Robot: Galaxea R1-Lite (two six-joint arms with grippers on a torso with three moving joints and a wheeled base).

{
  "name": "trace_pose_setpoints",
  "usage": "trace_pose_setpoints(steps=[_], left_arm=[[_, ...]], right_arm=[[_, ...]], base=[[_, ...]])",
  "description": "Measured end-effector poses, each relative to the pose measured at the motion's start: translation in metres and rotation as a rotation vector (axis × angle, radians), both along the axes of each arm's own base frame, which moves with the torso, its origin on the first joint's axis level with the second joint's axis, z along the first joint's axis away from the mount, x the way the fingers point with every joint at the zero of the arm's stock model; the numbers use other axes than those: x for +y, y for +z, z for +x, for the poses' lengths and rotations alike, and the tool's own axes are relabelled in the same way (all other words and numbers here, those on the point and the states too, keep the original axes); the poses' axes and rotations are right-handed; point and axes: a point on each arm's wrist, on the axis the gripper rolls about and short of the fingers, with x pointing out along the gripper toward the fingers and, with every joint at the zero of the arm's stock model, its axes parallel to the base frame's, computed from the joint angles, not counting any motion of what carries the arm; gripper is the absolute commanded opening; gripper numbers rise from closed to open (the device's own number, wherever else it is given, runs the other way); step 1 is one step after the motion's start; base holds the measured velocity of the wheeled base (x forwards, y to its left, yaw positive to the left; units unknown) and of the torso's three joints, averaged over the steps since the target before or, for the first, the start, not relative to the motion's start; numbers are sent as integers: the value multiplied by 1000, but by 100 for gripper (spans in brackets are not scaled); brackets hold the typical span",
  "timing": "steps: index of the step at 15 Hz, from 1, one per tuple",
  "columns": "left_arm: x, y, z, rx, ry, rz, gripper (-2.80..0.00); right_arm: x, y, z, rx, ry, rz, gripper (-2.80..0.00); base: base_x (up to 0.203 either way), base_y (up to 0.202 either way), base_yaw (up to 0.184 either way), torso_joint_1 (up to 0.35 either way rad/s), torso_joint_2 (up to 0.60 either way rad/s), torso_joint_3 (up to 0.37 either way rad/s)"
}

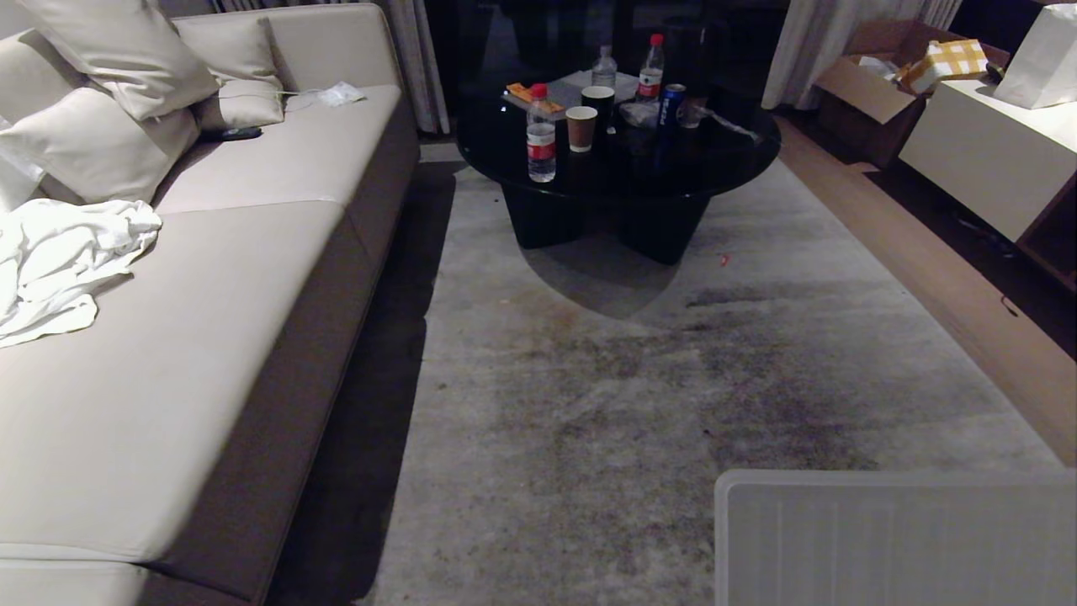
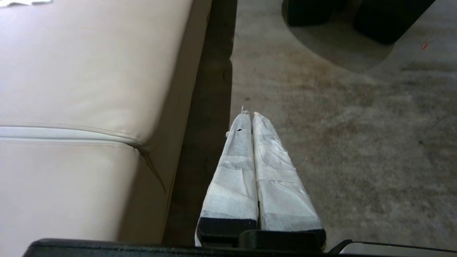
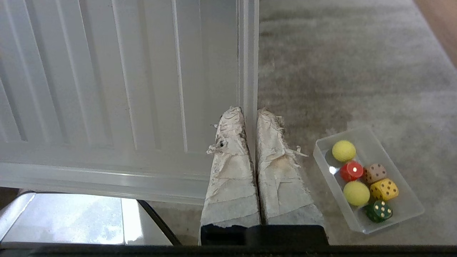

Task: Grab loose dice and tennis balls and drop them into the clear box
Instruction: Close the lid

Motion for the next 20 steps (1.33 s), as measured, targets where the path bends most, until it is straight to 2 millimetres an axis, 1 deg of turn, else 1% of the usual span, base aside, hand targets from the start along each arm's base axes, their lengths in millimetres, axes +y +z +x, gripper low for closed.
trace_pose_setpoints(steps=[20], left_arm=[[0,0,0,0,1,-4,-280]], right_arm=[[0,0,0,0,0,0,-280]], base=[[0,0,0,3,5,-199]])
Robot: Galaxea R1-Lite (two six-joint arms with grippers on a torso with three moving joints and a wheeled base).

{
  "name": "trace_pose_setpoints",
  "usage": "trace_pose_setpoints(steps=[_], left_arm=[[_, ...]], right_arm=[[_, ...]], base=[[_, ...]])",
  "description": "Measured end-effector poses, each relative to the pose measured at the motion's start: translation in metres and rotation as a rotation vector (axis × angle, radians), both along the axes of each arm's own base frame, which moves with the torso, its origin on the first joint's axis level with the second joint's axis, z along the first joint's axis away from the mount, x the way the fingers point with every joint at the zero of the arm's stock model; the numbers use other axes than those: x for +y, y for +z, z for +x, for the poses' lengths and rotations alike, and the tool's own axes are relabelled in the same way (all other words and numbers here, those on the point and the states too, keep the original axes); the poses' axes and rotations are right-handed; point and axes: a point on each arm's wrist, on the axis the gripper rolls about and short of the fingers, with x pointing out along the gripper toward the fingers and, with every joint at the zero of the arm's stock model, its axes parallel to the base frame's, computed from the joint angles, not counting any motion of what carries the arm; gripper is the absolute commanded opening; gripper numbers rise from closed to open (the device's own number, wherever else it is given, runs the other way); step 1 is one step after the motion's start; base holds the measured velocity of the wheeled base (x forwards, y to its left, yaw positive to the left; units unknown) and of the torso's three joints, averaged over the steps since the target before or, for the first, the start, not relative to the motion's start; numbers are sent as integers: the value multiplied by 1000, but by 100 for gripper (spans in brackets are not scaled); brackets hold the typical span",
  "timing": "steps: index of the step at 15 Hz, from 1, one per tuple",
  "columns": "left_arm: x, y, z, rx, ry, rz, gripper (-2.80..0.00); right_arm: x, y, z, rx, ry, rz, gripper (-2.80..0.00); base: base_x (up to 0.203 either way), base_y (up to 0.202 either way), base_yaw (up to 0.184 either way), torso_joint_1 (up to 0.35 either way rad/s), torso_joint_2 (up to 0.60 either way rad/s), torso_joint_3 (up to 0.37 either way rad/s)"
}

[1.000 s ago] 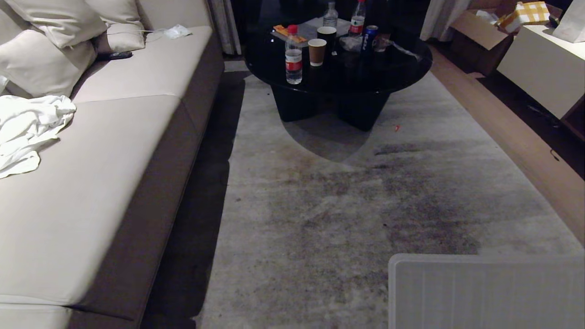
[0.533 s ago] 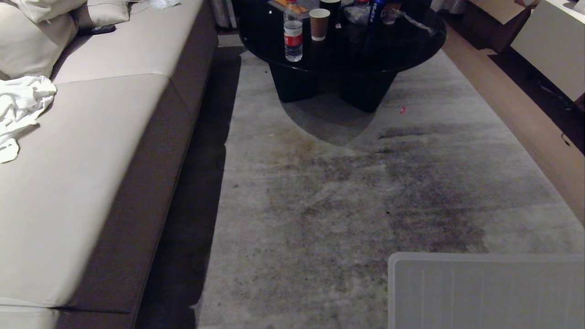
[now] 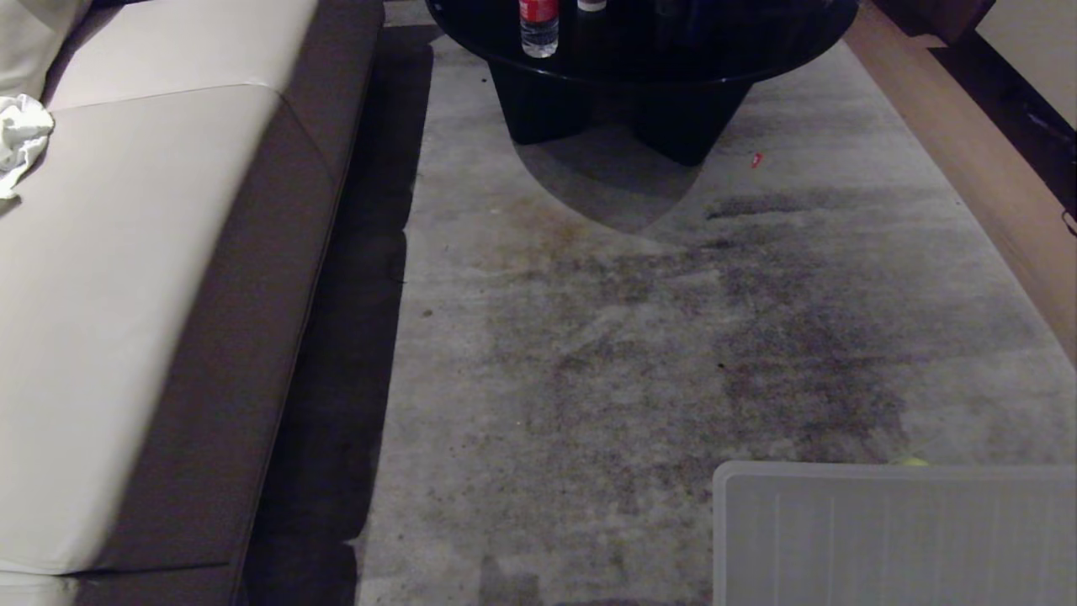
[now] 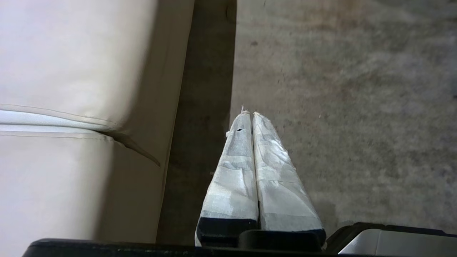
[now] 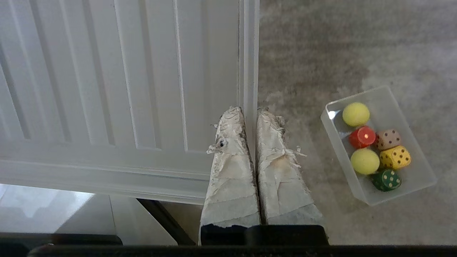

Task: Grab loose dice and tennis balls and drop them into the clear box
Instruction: Close the lid

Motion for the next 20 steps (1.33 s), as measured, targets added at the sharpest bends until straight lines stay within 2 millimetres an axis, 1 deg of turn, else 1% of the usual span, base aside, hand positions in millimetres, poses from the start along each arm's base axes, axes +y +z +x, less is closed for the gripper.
trace_pose_setpoints(steps=[20], left_arm=[[0,0,0,0,-1,4,-280]], right_arm=[[0,0,0,0,0,-1,-280]], base=[[0,0,0,2,2,-198]])
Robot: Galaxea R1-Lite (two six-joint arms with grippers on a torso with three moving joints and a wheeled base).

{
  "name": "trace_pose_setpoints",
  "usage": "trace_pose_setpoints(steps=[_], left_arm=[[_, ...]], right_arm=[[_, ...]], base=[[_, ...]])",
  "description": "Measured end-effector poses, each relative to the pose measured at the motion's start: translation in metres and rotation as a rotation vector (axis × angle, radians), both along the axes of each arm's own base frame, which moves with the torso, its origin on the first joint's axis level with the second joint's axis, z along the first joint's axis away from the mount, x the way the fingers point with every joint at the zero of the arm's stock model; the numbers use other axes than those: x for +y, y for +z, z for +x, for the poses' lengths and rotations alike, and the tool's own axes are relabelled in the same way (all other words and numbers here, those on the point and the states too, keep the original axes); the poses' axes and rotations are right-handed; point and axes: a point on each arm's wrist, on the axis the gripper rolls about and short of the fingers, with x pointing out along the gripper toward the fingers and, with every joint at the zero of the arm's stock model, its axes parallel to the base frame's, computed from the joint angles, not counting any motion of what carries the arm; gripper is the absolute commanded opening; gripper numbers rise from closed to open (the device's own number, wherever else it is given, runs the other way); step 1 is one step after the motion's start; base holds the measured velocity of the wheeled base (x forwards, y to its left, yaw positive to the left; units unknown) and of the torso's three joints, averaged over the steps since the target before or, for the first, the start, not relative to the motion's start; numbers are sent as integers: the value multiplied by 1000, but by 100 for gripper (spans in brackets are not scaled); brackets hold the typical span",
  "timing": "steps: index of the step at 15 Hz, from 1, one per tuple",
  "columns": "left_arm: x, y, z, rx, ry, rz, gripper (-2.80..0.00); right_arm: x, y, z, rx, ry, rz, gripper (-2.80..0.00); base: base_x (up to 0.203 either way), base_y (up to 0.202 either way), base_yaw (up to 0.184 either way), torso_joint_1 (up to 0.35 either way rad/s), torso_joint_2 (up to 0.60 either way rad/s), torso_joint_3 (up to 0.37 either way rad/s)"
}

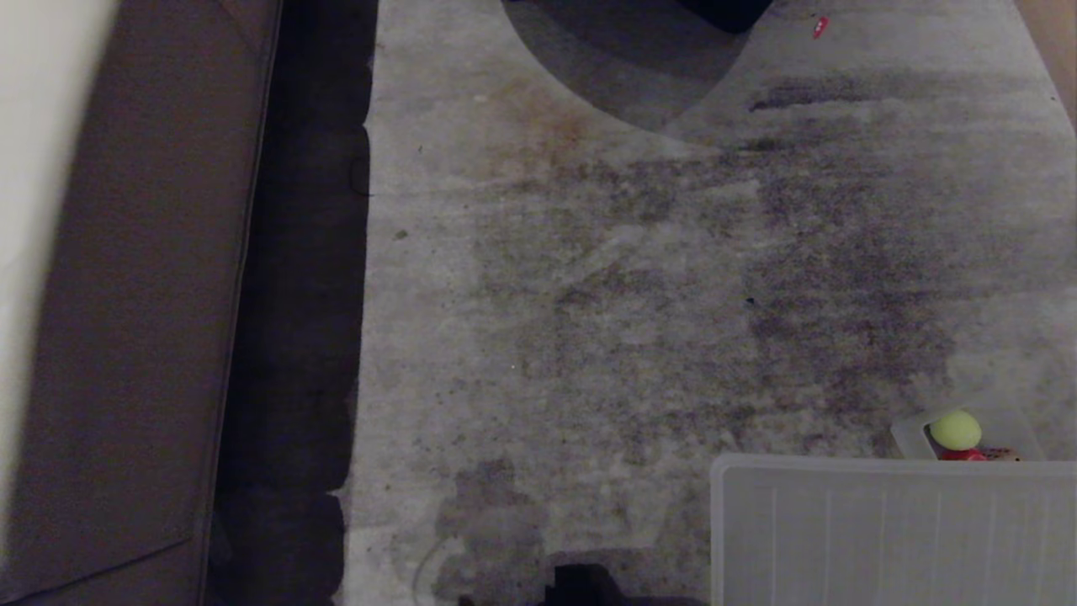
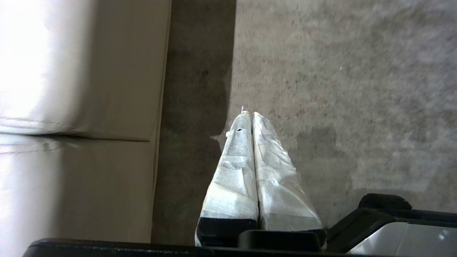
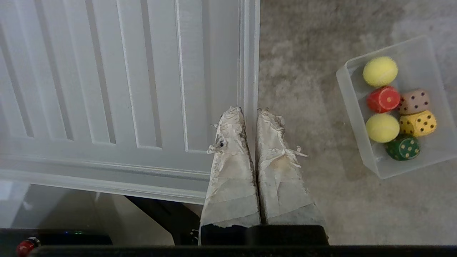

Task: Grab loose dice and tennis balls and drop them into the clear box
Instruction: Close the lid

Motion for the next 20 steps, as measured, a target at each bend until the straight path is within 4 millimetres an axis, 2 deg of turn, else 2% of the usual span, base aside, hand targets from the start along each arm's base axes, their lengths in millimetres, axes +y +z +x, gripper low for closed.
trace_pose_setpoints(steps=[6,9,12,13,16,18,20], left_arm=[[0,0,0,0,0,-3,-280],[0,0,0,0,0,-1,-280],[0,0,0,-1,5,-19,-280],[0,0,0,-1,6,-20,-280],[0,0,0,-1,5,-20,-280],[0,0,0,-1,5,-20,-280],[0,0,0,-1,6,-20,-280]], right_arm=[[0,0,0,0,0,0,-280],[0,0,0,1,-2,4,-280],[-1,4,-1,1,-65,79,-280],[-2,9,-1,4,-96,117,-280],[-3,41,4,0,-181,224,-280],[-4,61,18,29,-235,271,-280],[-5,77,42,50,-308,313,-280]], base=[[0,0,0,2,3,-172],[0,0,0,1,1,-14],[0,0,0,0,0,0],[0,0,0,0,0,0],[0,0,0,0,0,0],[0,0,0,0,0,0],[0,0,0,0,0,0]])
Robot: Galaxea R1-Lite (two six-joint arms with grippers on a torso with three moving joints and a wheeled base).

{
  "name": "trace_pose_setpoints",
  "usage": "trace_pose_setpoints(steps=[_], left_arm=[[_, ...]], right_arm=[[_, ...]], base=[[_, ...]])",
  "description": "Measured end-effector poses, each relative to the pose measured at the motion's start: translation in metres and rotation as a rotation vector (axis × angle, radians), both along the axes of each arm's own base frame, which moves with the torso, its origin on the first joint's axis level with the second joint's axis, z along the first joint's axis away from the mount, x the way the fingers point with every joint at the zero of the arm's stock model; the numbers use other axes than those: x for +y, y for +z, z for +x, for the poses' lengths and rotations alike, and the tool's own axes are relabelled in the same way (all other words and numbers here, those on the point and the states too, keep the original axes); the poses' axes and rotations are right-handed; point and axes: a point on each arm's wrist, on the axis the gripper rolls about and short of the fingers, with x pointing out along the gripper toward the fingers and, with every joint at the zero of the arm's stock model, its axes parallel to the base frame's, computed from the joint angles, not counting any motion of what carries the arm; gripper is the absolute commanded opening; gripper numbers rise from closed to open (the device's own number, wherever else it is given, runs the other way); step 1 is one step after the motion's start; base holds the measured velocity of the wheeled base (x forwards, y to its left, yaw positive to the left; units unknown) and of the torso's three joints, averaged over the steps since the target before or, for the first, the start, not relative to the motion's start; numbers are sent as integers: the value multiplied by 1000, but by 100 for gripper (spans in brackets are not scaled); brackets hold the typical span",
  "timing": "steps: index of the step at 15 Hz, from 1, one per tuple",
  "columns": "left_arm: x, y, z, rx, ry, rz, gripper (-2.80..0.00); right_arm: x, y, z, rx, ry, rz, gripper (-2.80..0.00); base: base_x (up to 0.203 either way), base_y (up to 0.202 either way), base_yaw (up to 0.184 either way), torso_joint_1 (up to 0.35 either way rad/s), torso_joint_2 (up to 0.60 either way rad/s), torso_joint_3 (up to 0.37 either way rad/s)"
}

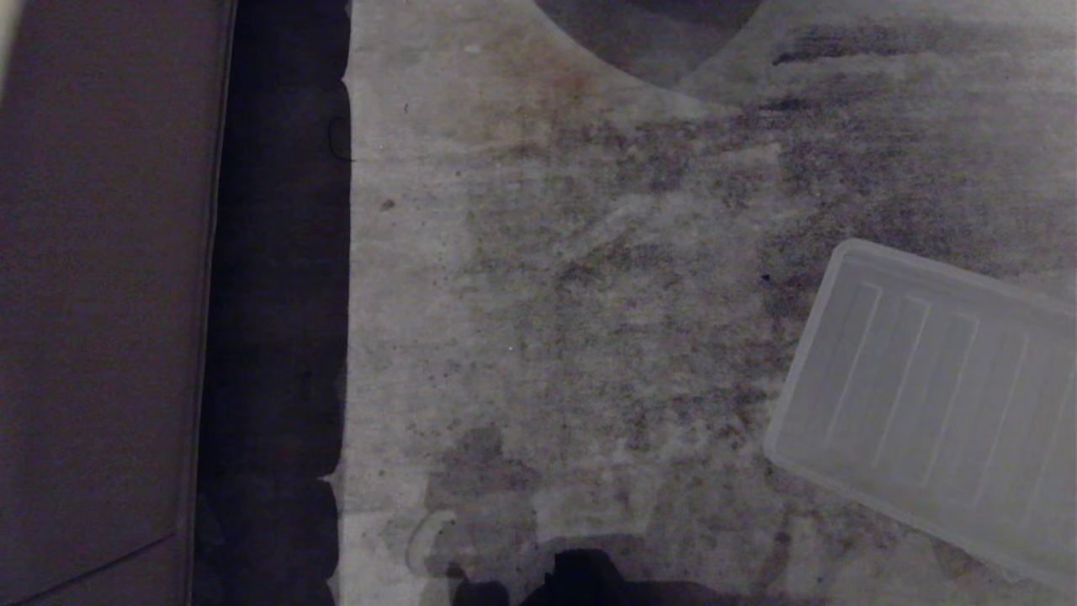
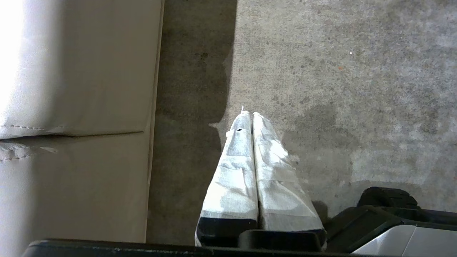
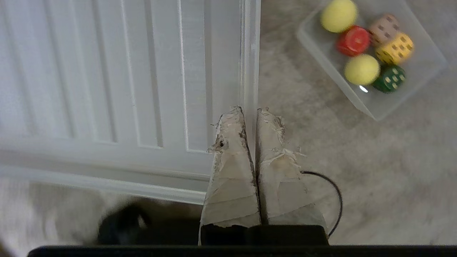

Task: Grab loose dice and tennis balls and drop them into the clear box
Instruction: Close the lid

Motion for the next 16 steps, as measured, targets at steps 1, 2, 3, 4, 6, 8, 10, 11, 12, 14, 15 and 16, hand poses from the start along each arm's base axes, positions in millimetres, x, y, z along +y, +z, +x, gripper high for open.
trace_pose_setpoints(steps=[1,2,3,4,6,8,10,11,12,14,15,16], left_arm=[[0,0,0,0,0,0,-280],[0,0,0,0,0,0,-280],[0,0,0,0,0,0,-280],[0,0,0,0,0,0,-280],[0,0,0,0,0,0,-280],[0,0,0,0,0,0,-280],[0,0,0,0,0,0,-280],[0,0,0,0,0,0,-280],[0,0,0,0,0,0,-280],[0,0,0,0,0,0,-280],[0,0,0,0,0,0,-280],[0,0,0,0,0,0,-280]], right_arm=[[-1,6,14,12,-37,24,-280],[-2,11,30,25,-79,46,-280],[-5,14,47,34,-119,67,-280],[-7,16,63,36,-153,87,-280],[-16,16,97,32,-232,140,-280],[-30,14,128,18,-312,223,-280],[-52,7,153,24,-376,329,-280],[-65,2,162,35,-387,380,-280],[-78,-4,170,42,-386,422,-280],[-105,-13,178,42,-367,483,-280],[-120,-19,180,41,-353,513,-280],[-133,-24,180,46,-331,542,-280]], base=[[0,0,0,0,0,0],[0,0,0,0,0,0],[0,0,0,0,0,0],[0,0,0,0,0,0],[0,0,0,0,0,0],[0,0,0,0,0,0],[0,0,0,0,0,0],[0,0,0,0,0,0],[0,0,0,0,0,0],[0,0,0,0,0,0],[0,0,0,0,0,0],[0,0,0,0,0,0]])
